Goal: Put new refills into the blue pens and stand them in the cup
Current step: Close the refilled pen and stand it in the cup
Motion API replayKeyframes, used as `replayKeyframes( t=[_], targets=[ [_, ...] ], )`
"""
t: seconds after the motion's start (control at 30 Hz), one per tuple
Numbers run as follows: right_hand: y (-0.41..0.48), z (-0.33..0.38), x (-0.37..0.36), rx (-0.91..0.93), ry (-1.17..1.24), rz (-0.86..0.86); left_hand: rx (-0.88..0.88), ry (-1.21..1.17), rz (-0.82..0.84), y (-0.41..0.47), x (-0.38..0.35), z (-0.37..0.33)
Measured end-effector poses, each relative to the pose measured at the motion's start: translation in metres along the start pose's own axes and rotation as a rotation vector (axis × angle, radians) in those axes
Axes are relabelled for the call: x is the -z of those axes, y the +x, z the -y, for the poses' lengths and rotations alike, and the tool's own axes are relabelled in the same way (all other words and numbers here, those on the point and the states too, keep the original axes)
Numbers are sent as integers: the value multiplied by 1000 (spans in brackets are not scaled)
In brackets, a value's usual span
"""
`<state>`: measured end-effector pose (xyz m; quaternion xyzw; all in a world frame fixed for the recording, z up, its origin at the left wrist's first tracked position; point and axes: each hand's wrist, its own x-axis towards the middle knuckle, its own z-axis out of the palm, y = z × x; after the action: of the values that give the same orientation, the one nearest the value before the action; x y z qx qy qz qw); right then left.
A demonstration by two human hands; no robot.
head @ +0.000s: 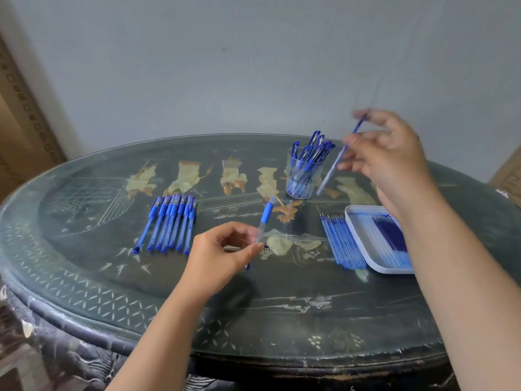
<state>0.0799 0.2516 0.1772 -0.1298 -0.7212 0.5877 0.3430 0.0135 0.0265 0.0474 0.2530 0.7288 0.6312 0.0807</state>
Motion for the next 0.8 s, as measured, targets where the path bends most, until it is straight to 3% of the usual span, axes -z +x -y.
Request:
replayKeyframes(
  t=[0.13,0.33,0.6,0.8],
  targets=[
    [9,-51,-9,-241,-533,240,-13,22,-158,1,3,7],
    [20,-101,-17,-446,-712,277,-9,68,-225,2,2,16],
    [23,-120,-23,-485,-847,284,-4,69,-227,3,2,19],
    [15,-126,-24,-375,-978,288,-5,67,-214,3,2,21]
  ],
)
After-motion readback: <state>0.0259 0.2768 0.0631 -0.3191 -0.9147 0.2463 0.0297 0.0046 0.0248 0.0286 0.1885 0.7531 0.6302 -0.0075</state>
